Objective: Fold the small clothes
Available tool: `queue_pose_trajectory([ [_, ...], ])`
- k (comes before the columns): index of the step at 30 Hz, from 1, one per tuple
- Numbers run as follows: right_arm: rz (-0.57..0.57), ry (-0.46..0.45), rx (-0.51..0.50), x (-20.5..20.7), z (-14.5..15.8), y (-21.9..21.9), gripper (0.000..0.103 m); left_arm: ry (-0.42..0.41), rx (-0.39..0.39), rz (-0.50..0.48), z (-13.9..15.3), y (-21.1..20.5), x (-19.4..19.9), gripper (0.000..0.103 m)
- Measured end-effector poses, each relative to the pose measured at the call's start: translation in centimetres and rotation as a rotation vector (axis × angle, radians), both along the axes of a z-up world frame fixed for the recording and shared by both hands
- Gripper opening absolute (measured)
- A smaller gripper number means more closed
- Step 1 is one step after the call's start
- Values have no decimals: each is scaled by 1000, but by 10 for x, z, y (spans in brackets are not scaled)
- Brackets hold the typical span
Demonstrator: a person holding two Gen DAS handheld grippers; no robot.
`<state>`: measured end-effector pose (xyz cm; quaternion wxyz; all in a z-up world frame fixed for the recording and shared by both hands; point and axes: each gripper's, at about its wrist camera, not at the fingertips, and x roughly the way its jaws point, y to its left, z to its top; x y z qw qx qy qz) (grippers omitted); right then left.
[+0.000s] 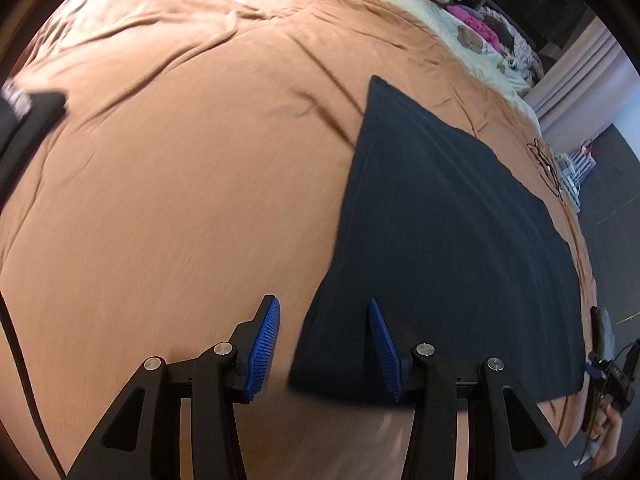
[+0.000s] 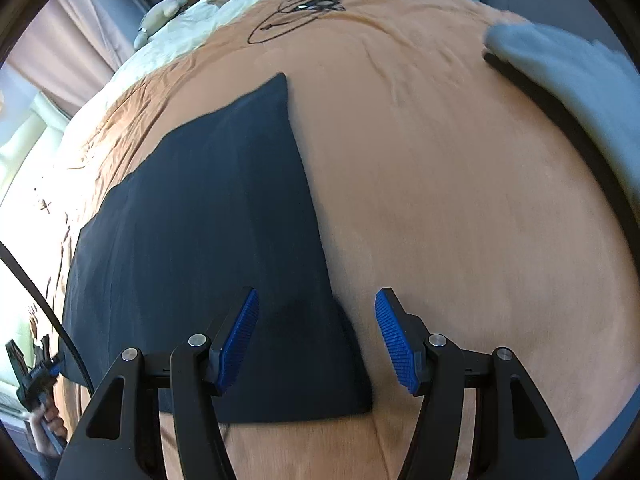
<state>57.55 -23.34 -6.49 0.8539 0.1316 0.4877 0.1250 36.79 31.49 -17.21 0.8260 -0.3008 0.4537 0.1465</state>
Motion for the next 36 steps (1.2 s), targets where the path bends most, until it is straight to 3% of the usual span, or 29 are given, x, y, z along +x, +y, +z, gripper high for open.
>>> queue_pose_trajectory([
  [8,-39,19,101,-39,-13,-20,59,-65,-107,42,-2,0,-43,49],
  [10,-49,16,159,-48,-14,-25,59,-92,-163,59,-4,3,-50,49],
  [18,-60,16,378,-65,-25,-55,52,-145,-261,100,-9,8,-63,48],
  [25,-96,-1,433,-62,-36,-63,49,-165,-308,125,-12,12,-53,48],
  [36,-135,-23,483,-57,-53,-43,42,-164,-373,156,-18,14,-37,48],
])
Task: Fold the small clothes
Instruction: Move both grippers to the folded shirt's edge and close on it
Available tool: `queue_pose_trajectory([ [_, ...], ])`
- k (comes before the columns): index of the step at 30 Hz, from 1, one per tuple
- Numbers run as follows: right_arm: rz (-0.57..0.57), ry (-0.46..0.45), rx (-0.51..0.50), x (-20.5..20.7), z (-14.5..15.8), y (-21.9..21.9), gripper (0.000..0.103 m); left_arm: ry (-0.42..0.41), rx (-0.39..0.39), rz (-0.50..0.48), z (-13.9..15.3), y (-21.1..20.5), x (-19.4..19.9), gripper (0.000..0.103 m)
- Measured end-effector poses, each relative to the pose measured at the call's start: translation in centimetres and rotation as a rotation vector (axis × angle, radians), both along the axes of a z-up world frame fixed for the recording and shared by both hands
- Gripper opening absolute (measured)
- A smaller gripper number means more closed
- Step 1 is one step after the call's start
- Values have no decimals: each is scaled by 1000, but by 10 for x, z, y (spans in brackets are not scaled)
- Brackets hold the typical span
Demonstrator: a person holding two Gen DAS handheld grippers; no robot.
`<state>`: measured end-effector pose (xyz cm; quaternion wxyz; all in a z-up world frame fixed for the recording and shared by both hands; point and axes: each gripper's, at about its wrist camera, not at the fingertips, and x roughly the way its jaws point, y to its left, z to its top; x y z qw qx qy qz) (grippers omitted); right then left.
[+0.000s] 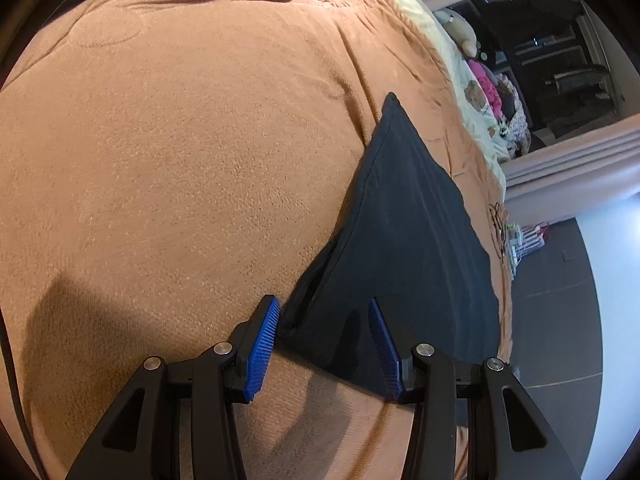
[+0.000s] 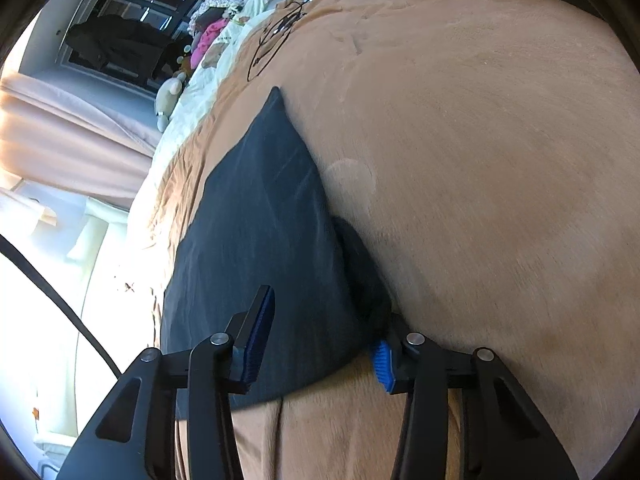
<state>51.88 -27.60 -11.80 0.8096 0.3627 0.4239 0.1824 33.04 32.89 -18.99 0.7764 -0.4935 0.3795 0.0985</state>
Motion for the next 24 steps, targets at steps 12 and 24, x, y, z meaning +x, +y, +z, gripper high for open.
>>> queue_pose_trajectory([
  [12,-75,-15,-3,1,-11,0,9,25,46,44,-3,-7,1,15],
  [24,-56,-80,-76,-37,38,23,6,-50,44,76,24,-1,-23,6],
])
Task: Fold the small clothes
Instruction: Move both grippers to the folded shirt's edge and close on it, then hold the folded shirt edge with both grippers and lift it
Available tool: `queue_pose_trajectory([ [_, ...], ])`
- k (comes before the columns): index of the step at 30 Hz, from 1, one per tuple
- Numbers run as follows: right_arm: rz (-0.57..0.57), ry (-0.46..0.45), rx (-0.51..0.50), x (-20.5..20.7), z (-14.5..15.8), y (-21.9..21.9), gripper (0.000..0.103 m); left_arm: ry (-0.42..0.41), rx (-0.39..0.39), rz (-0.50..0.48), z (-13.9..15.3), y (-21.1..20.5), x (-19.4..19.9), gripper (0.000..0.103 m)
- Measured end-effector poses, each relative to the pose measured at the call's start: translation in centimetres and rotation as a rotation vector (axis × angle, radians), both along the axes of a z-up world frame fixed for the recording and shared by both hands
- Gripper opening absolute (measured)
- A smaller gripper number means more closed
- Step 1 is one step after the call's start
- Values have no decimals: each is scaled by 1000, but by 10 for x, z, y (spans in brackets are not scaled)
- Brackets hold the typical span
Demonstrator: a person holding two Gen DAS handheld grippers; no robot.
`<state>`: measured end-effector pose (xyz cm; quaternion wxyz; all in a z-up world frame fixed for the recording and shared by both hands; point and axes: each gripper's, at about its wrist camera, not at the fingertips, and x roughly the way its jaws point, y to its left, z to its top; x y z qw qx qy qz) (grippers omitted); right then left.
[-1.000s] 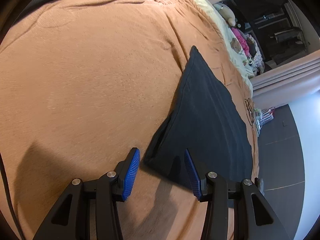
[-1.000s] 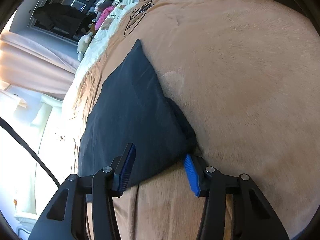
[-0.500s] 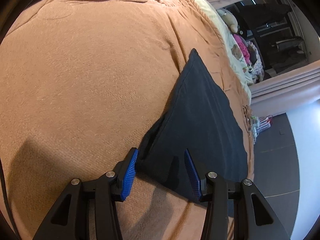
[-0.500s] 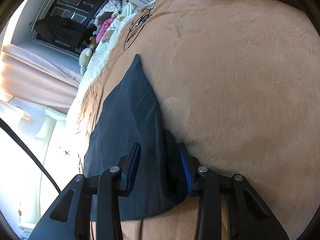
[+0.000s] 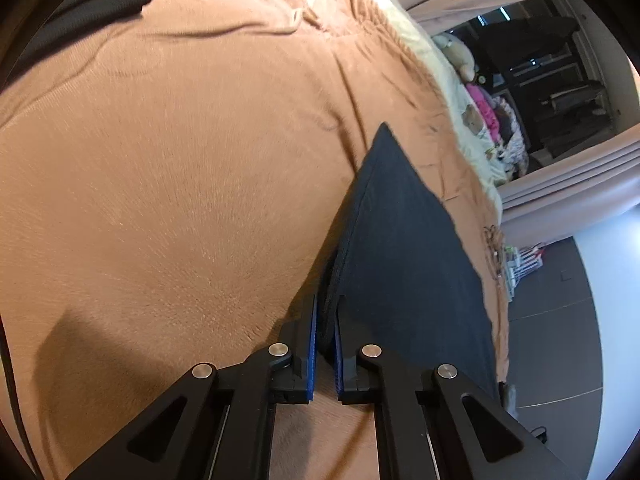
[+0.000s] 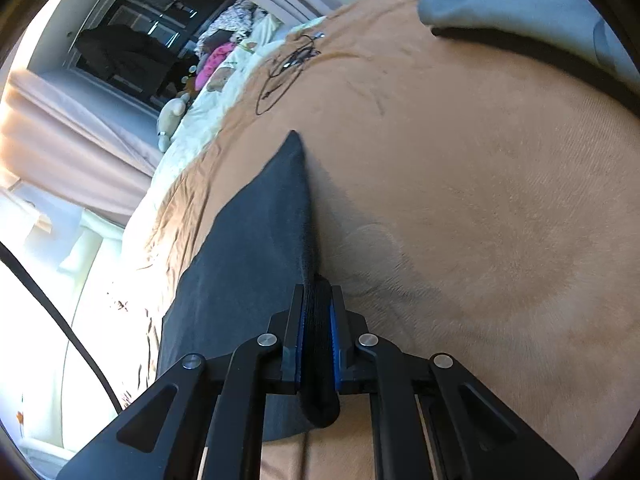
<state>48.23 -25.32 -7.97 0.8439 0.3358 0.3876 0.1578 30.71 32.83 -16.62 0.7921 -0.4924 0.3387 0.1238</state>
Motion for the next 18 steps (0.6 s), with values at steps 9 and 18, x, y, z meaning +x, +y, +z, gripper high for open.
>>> queue_pose_trajectory([
  [9,19,-4,-11,-30,10,-6,6,-42,-9,-3,18,2,-32,6],
  [18,39,-27,-9,-72,21,-23,6,-88,-14,6,32,-3,-83,6],
])
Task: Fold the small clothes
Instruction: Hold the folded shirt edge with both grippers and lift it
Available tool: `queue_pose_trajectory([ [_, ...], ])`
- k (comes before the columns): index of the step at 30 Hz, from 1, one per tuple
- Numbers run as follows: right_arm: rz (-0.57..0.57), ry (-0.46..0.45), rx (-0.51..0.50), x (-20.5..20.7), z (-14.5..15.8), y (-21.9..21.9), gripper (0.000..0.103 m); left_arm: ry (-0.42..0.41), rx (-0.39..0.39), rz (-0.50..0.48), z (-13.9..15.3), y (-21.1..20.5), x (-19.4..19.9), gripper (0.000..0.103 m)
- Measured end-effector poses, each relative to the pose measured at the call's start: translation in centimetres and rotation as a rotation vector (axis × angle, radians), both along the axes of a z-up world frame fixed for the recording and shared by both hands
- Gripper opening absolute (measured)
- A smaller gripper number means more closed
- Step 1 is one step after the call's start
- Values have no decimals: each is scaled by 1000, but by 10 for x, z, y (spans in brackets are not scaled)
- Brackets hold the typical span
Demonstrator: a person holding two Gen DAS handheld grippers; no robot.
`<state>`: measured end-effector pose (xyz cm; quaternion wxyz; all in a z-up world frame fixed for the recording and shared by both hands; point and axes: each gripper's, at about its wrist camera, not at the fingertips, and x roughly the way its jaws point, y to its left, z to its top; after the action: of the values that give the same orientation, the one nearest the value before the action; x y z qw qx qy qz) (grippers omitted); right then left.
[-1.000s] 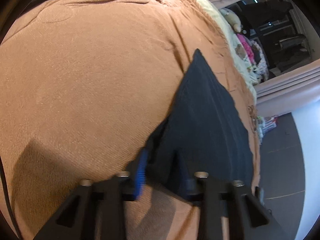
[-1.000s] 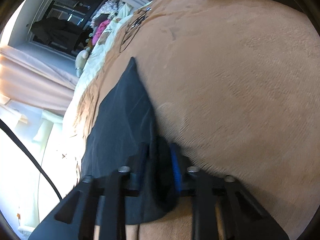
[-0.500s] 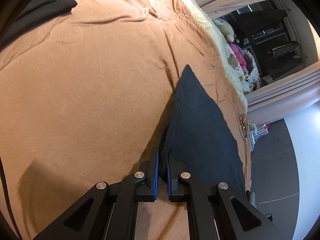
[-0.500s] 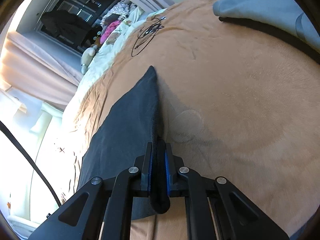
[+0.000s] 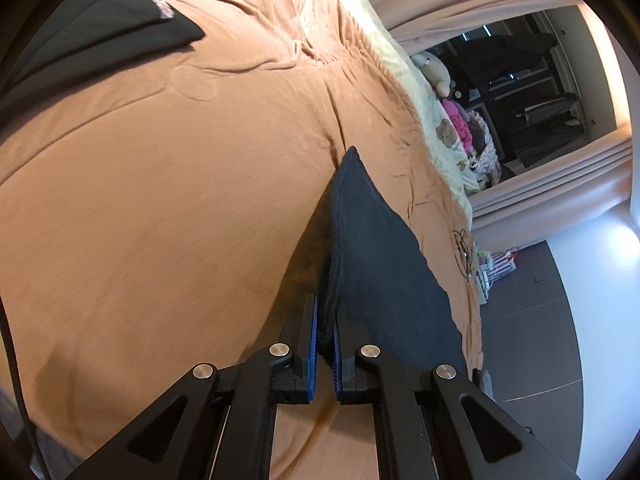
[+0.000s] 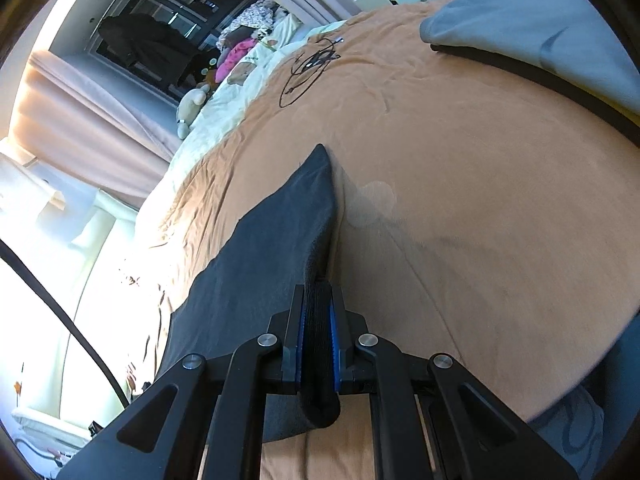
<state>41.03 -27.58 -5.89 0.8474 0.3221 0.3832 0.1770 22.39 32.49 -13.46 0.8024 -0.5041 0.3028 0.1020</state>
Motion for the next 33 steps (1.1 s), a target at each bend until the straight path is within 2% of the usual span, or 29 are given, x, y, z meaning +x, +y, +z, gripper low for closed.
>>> queue_pose_trajectory([
  [6,7,-9,-22,-23,-2,-11,6,-22,-8,-1,-2,-8,-38,6],
  [11,25,-9,-59,-31,-4,-13,7,-20,-3,-20,-12,-10,-49,6],
  [15,-60,16,-225,-40,-1,-24,9,-12,0,-32,-23,-11,-50,6],
  [17,-73,16,-211,-46,2,-35,9,-21,-5,-32,-26,-10,-55,6],
  [20,-56,-4,-262,-56,14,-40,9,-29,-15,-30,-27,-10,-54,6],
  [25,51,-52,-284,-63,32,-10,9,-61,-29,-34,-20,-10,-55,6],
  [29,147,-61,-292,-47,36,33,9,-76,-61,-40,-15,-7,-54,6],
  [33,261,-62,-283,-29,41,87,9,-93,-46,-56,-6,-11,-52,6],
])
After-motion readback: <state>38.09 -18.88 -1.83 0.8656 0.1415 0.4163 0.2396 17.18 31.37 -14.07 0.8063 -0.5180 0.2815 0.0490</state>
